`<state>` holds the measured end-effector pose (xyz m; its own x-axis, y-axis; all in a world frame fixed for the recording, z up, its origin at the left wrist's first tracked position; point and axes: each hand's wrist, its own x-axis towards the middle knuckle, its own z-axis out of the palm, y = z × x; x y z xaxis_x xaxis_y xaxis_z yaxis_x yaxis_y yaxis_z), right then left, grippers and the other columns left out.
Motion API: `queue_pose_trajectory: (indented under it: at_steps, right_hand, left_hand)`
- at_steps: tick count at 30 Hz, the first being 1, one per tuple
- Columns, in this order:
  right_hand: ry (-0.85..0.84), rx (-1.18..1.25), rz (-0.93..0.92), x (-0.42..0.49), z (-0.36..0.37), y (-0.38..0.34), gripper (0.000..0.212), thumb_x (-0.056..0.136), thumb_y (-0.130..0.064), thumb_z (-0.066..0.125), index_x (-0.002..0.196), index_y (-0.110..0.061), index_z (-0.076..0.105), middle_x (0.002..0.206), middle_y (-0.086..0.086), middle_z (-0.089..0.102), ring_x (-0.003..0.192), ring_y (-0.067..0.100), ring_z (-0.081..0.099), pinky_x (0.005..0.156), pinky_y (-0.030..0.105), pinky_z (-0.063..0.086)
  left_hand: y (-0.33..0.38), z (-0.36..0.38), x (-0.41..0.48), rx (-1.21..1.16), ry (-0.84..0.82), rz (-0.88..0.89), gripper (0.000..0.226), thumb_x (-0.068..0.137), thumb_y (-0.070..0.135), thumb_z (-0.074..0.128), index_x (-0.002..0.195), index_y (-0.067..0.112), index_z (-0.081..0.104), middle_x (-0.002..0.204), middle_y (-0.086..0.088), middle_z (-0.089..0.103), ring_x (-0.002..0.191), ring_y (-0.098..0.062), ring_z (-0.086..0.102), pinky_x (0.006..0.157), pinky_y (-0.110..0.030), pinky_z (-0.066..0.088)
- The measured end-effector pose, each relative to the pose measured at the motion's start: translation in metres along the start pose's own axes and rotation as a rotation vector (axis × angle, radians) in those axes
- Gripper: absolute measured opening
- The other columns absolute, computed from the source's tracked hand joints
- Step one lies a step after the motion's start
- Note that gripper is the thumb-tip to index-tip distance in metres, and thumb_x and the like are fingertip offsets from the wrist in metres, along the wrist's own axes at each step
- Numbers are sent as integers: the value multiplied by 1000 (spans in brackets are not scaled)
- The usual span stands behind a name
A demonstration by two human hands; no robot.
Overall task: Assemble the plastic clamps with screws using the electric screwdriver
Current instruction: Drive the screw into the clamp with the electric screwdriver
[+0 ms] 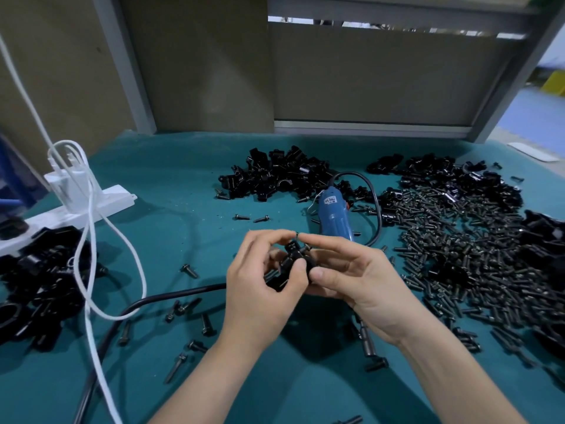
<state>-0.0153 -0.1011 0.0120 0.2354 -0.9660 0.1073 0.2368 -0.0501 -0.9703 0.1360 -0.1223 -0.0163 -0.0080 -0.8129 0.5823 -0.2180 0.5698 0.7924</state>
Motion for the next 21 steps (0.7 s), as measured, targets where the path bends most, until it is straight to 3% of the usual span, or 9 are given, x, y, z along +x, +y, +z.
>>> queue_pose_trajectory:
  at_steps: [4, 7, 10, 12, 16, 19, 21]
  right_hand:
    - [17, 40, -27, 1, -5, 3, 40, 76, -4, 69, 111, -23, 74, 96, 1, 74, 92, 14, 69, 78, 27, 57]
    - [22, 53, -46, 3, -6, 4, 41, 75, -2, 70, 111, -21, 74, 99, 2, 74, 95, 15, 69, 78, 27, 57]
    - [35, 31, -62, 3, -7, 4, 42, 74, -2, 68, 110, -24, 74, 101, 3, 74, 97, 16, 69, 79, 27, 57]
    - [28, 11, -68, 3, -8, 5, 42, 75, -3, 68, 110, -25, 74, 102, 3, 74, 96, 17, 68, 78, 26, 57]
    - [45, -72, -55, 3, -13, 7, 40, 75, -14, 74, 113, -23, 74, 93, 0, 64, 85, 31, 50, 82, 33, 57]
    - [28, -108, -41, 3, -16, 6, 37, 78, -13, 69, 111, -26, 74, 103, 7, 58, 91, 31, 53, 83, 33, 57]
    - [9, -139, -40, 3, -16, 5, 37, 79, -12, 66, 110, -30, 75, 104, 4, 58, 92, 22, 58, 80, 28, 56]
  left_hand:
    - [-2, 2, 0, -147, -55, -149, 29, 77, 41, 63, 103, 29, 69, 102, 9, 62, 99, -14, 64, 85, -22, 50]
    - [-1, 4, 0, -290, -103, -268, 23, 70, 47, 69, 92, 40, 71, 96, 9, 68, 91, -6, 66, 80, -17, 49]
    - [-1, 6, -1, -439, -154, -361, 20, 72, 41, 75, 91, 38, 74, 87, 8, 73, 78, -5, 65, 67, -19, 52]
    - [1, 5, 0, -483, -165, -369, 16, 76, 35, 73, 92, 32, 75, 83, 7, 72, 67, -5, 61, 55, -19, 49]
    - [4, 3, -2, -448, -261, -335, 24, 73, 43, 70, 96, 44, 73, 84, 12, 74, 65, 0, 61, 54, -17, 48]
    - [4, 4, -3, -439, -268, -355, 21, 73, 38, 75, 94, 45, 74, 84, 11, 74, 66, -1, 63, 54, -17, 50]
    - [3, 5, -2, -436, -265, -371, 18, 71, 42, 75, 89, 41, 75, 80, 7, 74, 57, -5, 60, 49, -19, 49]
